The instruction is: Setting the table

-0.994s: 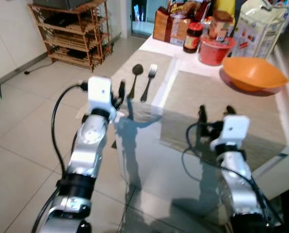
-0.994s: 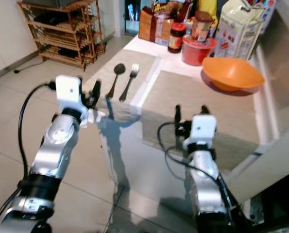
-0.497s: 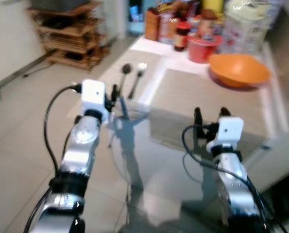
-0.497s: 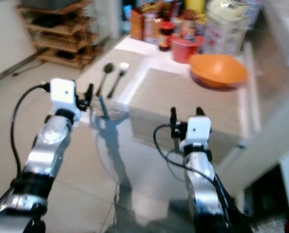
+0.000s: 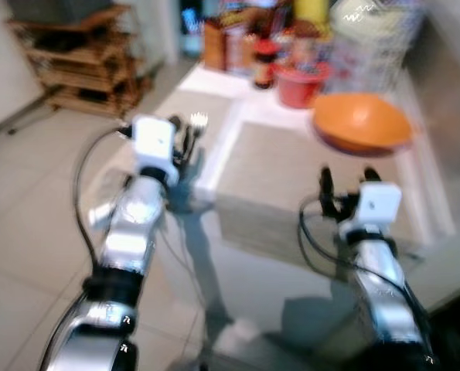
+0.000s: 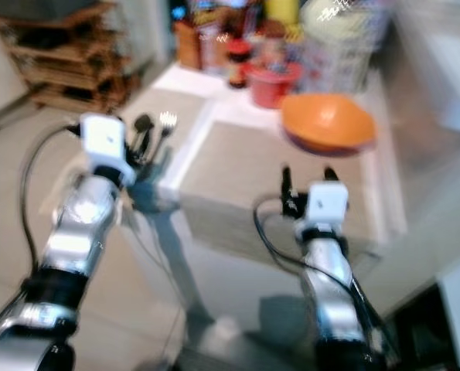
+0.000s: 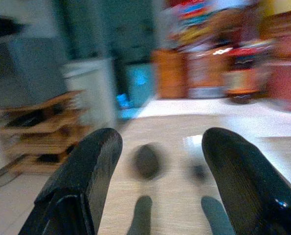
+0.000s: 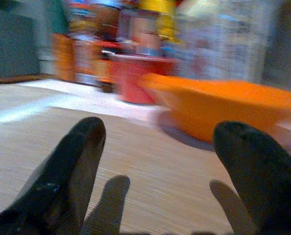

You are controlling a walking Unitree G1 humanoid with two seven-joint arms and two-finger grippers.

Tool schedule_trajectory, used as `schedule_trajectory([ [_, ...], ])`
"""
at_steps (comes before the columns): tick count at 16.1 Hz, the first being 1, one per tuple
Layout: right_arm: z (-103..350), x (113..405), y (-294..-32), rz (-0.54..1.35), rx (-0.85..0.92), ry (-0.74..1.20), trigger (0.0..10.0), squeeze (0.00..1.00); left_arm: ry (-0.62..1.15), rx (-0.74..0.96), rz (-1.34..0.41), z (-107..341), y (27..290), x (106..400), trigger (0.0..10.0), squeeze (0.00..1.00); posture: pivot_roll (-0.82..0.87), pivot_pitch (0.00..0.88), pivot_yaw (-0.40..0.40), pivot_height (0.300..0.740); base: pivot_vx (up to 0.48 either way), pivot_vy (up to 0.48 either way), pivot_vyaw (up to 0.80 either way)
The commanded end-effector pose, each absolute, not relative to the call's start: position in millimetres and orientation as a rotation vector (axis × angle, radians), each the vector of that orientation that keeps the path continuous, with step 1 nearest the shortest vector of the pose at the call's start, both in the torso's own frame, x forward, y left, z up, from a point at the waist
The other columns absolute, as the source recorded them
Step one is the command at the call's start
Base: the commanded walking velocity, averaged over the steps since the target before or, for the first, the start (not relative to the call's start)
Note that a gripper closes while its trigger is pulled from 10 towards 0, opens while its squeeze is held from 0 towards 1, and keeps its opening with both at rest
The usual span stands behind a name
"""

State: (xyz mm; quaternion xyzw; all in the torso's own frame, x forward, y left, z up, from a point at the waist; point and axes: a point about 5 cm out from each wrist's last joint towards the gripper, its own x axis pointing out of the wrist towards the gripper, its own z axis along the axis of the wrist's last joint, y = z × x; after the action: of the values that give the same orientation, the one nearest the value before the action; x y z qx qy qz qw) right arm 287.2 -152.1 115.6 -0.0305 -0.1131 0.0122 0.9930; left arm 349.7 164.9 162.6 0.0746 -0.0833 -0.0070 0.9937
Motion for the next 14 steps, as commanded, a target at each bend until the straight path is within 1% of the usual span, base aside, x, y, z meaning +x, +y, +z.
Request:
schedule_trajectory([
  [1, 104, 281, -161, 0.008, -0.079, -0.175, 10.0, 0.0, -0.17, 0.14, -0.006, 167, 159, 353, 10.0, 0.0, 0.06, 0.0, -0.01, 0.74, 0.0, 0.0, 0.0],
  [4, 103, 280, -160, 0.012, -0.078, -0.17, 10.0, 0.0, -0.165, 0.137, 0.027, 172, 166, 356, 10.0, 0.0, 0.06, 0.0, -0.01, 0.74, 0.0, 0.0, 0.0],
  [6, 103, 277, -158, 0.015, -0.071, -0.171, 10.0, 0.0, -0.132, 0.16, 0.037, 192, 180, 375, 10.0, 0.0, 0.07, 0.0, -0.007, 0.74, 0.0, 0.0, 0.0],
  [7, 103, 273, -155, 0.017, -0.066, -0.172, 10.0, 0.0, -0.076, 0.169, 0.058, 202, 192, 388, 10.0, 0.0, 0.07, 0.0, 0.001, 0.74, 0.0, 0.0, 0.0],
  [8, 101, 269, -154, 0.016, -0.061, -0.166, 10.0, 0.0, -0.016, 0.197, 0.048, 201, 196, 394, 10.0, 0.0, 0.06, 0.0, 0.014, 0.74, 0.0, 0.0, 0.0],
  [11, 98, 262, -157, -0.009, -0.057, -0.15, 10.0, 0.0, 0.1, 0.187, 0.041, 198, 197, 403, 10.0, 0.0, 0.05, 0.0, 0.029, 0.74, 0.0, 0.0, 0.0],
  [14, 95, 249, -158, -0.025, -0.061, -0.129, 10.0, 0.0, 0.257, 0.077, 0.006, 196, 187, 412, 10.0, 0.0, 0.01, 0.0, 0.056, 0.74, 0.0, 0.0, 0.0],
])
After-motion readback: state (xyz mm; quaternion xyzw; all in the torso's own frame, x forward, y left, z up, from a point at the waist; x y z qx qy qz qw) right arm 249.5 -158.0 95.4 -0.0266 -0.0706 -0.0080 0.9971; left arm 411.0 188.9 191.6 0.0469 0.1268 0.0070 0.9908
